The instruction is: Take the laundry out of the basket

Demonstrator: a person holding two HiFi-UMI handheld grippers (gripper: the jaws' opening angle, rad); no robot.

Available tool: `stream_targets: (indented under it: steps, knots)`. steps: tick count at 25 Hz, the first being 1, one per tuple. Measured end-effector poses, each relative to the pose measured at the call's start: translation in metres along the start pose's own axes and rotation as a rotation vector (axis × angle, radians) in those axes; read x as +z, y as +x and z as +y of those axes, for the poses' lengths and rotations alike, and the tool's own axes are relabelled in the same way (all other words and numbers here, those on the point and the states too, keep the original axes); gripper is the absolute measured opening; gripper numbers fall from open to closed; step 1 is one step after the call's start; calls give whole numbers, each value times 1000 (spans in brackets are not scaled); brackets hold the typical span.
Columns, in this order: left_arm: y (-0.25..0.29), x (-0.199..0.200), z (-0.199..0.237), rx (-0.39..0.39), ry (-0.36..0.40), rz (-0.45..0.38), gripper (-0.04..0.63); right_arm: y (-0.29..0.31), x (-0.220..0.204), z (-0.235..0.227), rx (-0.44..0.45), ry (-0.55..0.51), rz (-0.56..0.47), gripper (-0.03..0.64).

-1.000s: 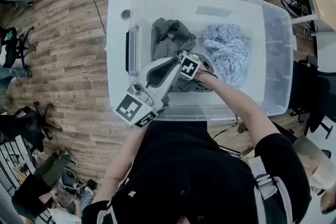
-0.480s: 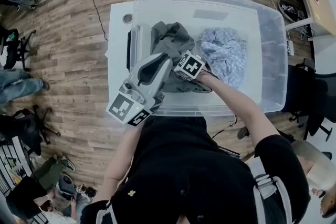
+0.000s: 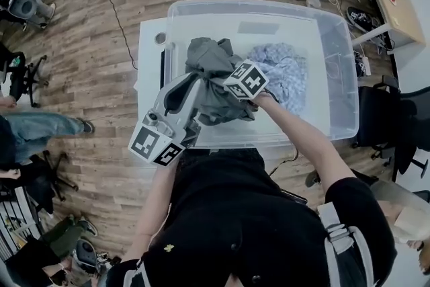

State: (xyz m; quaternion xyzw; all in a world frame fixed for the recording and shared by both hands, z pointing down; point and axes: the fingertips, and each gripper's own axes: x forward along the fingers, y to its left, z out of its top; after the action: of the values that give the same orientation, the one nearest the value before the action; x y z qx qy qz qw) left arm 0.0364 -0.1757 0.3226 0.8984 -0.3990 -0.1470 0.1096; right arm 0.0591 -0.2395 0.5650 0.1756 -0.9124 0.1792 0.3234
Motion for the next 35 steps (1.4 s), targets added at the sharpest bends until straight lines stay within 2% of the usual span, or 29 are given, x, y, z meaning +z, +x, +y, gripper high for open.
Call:
stream_targets:
  steps: [10, 19, 24, 31, 35]
  knots:
    - [-12, 27, 11, 32, 45, -37, 29, -77, 78, -7, -65, 107, -296, 143]
    - [-9, 38, 13, 44, 78, -25, 29, -141, 141, 7, -86, 94, -502, 143]
    - [-11, 38, 7, 62, 111, 7, 29, -178, 174, 25, -93, 41, -615, 143]
    - [-9, 43, 1, 123, 212, 64, 29, -201, 186, 37, -128, -3, -698, 143]
    - [1, 43, -1, 139, 233, 75, 29, -205, 187, 43, -129, -20, -716, 143]
